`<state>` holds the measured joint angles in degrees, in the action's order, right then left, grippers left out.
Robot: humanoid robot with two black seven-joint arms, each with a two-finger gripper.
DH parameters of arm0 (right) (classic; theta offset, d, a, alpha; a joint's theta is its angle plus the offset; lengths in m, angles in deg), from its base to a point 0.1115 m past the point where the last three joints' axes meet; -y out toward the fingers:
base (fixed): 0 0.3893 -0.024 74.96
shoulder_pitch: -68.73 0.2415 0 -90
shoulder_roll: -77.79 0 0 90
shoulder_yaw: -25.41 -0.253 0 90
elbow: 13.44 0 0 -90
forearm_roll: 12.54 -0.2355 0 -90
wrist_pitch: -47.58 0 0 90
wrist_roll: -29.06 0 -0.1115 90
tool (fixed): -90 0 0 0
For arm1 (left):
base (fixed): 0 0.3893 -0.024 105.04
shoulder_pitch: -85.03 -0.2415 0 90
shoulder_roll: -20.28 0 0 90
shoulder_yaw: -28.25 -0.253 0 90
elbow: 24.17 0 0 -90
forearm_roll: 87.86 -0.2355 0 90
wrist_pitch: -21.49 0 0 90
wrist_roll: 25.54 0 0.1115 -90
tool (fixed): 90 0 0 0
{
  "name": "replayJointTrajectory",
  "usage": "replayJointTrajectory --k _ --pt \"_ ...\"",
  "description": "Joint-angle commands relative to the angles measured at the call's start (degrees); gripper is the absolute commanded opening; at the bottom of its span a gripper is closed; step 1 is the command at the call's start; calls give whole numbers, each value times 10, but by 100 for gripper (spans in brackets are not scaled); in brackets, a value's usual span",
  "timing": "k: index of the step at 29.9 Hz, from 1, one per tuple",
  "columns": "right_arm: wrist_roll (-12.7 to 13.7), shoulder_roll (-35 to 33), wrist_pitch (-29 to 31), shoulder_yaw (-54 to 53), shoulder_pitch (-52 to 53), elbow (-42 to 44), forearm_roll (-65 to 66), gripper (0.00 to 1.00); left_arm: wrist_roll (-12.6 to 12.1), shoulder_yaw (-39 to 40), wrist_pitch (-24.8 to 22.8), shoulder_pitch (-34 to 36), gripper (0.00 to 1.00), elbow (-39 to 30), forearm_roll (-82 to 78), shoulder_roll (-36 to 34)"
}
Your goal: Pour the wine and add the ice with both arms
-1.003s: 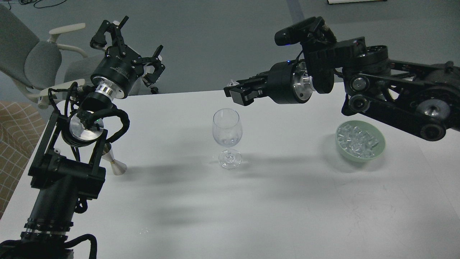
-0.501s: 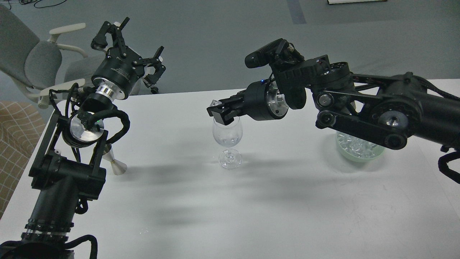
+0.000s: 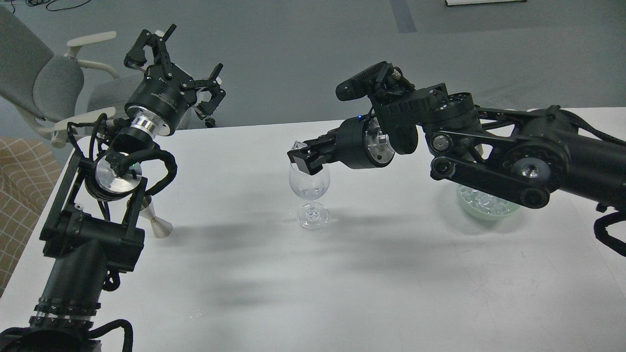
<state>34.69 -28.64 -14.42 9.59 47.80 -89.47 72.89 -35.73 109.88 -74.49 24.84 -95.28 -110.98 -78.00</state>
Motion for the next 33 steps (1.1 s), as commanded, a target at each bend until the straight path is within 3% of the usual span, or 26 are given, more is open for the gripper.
replayJointTrajectory --k 1,5,11,20,29,33 --pt "0 0 0 0 0 3 0 15 1 0 0 -3 98 0 0 -1" --pt "0 0 0 -1 1 3 0 31 0 0 0 -3 98 0 0 -1" --pt "0 0 0 -1 4 3 -1 46 0 0 0 -3 98 0 0 -1" --pt "1 11 0 -2 8 2 -1 58 1 1 0 -3 98 1 0 -2" --pt "6 11 0 -5 11 1 -2 58 1 2 0 -2 98 1 0 -4" --pt "5 3 0 -38 20 6 -4 71 0 3 -3 -1 98 2 1 -8"
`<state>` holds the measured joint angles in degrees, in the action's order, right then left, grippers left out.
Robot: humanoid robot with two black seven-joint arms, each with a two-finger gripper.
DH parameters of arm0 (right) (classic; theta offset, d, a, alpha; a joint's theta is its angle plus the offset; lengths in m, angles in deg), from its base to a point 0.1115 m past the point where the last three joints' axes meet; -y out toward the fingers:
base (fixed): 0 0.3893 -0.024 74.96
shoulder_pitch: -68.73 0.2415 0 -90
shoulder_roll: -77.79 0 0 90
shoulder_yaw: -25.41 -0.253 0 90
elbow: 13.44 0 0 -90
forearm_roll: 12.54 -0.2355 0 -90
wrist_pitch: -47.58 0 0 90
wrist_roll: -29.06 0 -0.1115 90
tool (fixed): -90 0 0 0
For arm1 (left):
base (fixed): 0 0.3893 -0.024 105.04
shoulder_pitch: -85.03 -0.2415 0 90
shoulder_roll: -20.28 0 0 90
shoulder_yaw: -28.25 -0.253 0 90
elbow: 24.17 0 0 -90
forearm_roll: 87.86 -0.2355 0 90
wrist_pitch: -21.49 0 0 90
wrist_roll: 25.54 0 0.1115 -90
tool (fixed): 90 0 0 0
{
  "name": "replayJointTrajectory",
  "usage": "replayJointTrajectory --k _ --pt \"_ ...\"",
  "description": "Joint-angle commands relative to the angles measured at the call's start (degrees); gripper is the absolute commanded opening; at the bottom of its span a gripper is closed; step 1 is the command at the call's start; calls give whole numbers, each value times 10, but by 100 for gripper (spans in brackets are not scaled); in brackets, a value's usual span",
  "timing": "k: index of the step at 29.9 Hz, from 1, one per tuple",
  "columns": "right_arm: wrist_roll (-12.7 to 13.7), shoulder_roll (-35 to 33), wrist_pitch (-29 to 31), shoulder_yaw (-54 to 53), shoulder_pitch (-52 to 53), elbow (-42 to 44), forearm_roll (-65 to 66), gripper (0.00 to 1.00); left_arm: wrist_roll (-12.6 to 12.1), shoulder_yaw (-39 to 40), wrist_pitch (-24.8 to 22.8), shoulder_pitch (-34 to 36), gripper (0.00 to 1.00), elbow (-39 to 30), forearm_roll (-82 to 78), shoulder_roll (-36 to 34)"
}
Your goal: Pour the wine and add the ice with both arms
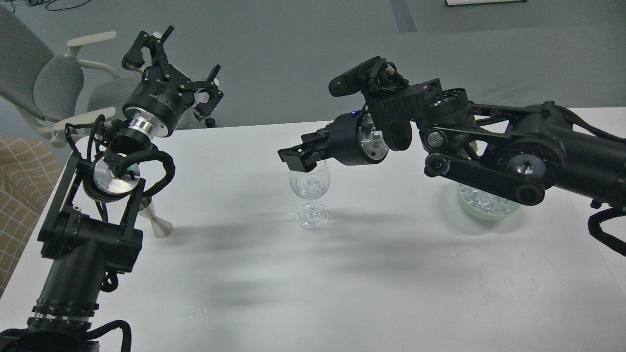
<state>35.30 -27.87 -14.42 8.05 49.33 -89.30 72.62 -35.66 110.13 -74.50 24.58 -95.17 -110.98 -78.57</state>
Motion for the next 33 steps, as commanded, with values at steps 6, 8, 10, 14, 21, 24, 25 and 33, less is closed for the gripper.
replayJointTrajectory --k 6,8,10,14,21,24,25,33 --pt "-6 -26 0 -152 6 93 -9 96 0 1 -10 7 98 6 4 -6" --pt "-6 -28 0 -183 6 113 -10 98 0 1 -11 7 98 7 4 -8" --pt "-6 -37 0 -248 3 150 -12 98 0 1 -11 5 98 8 4 -13" --pt "-9 -38 0 -328 -6 198 -18 98 0 0 -10 7 98 19 0 -13" --pt "-11 -33 -52 -468 -55 270 -158 100 55 0 -3 10 98 44 1 -16" --pt "-14 -37 -137 -478 -76 268 -188 100 70 -8 4 17 98 66 -2 -29" --pt "-14 -37 -161 -478 -79 268 -189 100 70 -8 5 21 98 69 -1 -31" --pt "-39 -38 -293 -479 -111 277 -193 100 70 -6 13 57 98 125 -1 -35"
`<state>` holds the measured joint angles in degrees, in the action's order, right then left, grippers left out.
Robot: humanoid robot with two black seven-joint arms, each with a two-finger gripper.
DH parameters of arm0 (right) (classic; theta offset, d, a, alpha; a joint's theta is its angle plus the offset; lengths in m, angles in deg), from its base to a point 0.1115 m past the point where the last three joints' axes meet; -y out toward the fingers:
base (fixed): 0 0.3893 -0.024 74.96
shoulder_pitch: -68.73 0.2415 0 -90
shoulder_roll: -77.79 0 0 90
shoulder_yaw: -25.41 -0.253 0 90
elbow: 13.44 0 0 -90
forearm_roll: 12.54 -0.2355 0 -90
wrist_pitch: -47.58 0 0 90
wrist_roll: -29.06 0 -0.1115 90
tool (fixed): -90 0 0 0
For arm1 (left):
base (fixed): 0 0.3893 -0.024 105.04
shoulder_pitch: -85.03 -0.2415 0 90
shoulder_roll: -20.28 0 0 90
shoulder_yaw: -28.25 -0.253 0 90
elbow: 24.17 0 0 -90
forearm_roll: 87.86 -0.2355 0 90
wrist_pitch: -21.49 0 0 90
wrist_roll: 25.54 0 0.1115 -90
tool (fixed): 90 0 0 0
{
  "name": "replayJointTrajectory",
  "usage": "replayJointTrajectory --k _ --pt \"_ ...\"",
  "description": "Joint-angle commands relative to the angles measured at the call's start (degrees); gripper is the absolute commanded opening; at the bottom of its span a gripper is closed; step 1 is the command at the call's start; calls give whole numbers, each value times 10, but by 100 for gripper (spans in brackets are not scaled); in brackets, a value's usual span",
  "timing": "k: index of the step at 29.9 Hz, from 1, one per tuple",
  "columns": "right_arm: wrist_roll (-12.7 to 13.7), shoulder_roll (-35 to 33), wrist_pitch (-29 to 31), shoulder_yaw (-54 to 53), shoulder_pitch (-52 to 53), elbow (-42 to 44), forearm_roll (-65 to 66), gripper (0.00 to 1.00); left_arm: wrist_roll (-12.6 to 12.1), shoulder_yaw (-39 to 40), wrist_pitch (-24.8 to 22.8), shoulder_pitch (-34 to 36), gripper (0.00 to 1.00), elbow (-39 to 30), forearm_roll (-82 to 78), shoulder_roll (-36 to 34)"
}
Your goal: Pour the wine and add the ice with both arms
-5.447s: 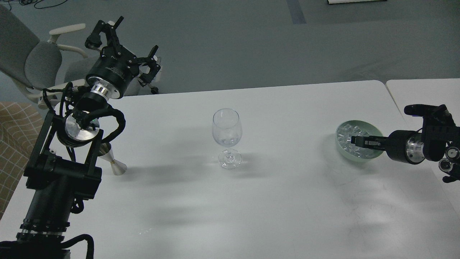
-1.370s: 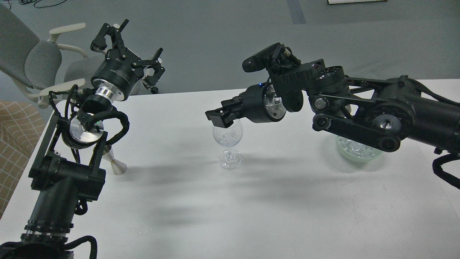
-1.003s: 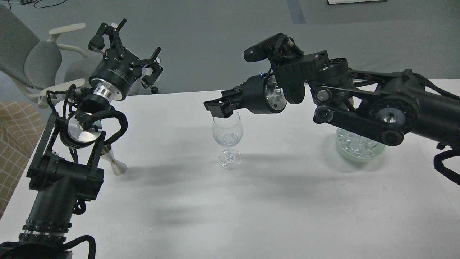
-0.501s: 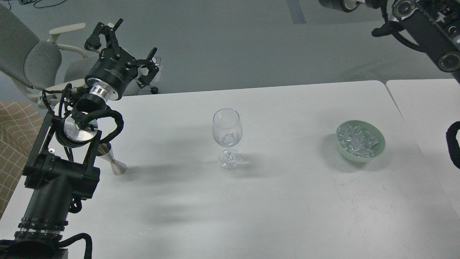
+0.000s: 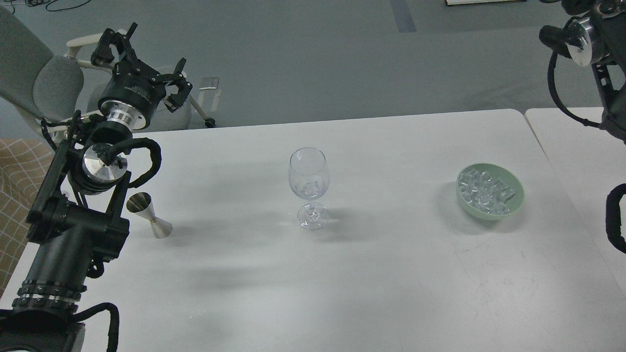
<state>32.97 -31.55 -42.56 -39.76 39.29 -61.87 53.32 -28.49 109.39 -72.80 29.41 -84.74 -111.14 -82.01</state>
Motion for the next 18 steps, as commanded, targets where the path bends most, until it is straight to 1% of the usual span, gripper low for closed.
replayJointTrajectory --k 1,3,6,8,13,15,18 --pt "-21 -1 -13 0 -13 4 -1 100 -2 2 -5 9 98 23 1 -1" --pt "-35 4 -15 -7 -30 3 -26 100 -9 2 -19 9 98 26 1 3" --pt "-46 13 -13 -43 -53 0 -106 100 -9 2 -39 9 98 27 3 6" --pt "-46 29 -13 -76 -68 3 -144 100 -12 2 -42 10 98 29 5 8" --pt "-48 33 -12 -95 -96 -10 -150 100 -13 0 -42 10 98 34 7 17" --pt "-47 31 -12 -94 -100 -27 -152 100 -13 -1 -43 10 98 38 7 26" --pt "-47 26 -11 -94 -130 -88 -152 100 -13 -1 -46 11 98 48 8 32"
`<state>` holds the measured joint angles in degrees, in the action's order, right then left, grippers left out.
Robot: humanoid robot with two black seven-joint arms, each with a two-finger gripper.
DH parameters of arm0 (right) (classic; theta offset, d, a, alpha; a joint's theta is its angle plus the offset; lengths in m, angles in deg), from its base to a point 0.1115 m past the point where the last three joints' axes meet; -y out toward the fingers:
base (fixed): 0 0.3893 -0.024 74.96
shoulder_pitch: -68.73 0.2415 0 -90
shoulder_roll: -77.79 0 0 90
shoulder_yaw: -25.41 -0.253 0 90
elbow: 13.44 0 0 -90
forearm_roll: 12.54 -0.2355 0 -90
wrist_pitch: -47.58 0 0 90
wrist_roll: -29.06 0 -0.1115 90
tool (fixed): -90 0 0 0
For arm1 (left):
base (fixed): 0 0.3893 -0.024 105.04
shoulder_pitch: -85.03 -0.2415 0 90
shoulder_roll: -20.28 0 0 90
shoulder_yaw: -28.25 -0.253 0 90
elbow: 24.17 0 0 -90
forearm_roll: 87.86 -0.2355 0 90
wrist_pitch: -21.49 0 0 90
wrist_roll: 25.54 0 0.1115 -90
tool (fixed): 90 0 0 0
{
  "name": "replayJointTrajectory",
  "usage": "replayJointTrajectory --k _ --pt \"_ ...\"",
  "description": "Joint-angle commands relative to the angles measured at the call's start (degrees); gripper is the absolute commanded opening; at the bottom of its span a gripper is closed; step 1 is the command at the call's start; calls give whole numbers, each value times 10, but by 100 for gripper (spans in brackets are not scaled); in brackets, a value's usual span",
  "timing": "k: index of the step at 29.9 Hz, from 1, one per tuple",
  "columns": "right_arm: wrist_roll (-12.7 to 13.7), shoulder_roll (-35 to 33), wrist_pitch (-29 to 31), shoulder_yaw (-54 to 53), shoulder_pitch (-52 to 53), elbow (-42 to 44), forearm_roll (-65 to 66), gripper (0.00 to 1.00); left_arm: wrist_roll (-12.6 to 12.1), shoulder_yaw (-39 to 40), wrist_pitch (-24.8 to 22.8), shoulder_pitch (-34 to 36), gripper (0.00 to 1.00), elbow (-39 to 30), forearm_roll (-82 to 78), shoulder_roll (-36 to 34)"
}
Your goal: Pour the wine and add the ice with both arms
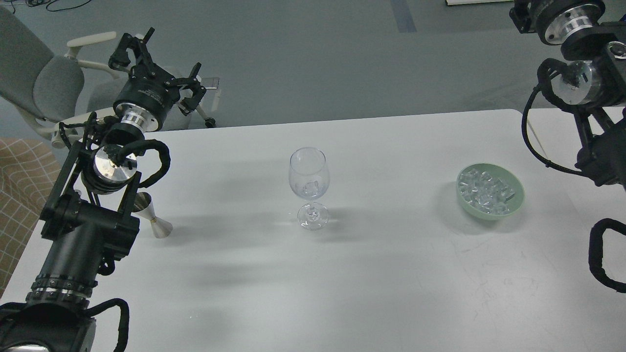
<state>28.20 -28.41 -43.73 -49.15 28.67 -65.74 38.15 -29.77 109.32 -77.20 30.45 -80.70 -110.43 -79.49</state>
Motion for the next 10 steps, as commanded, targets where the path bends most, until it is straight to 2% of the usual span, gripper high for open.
replayJointTrajectory --k 1,6,10 --pt "1 -14 2 0 -40 -76 -1 100 -2 0 -2 1 98 7 1 14" --pt "1 -27 3 -4 -95 -141 -1 100 -3 -12 -2 18 98 7 2 19" --pt "1 -36 1 -9 -126 -146 0 100 -3 -16 -2 35 98 7 2 19"
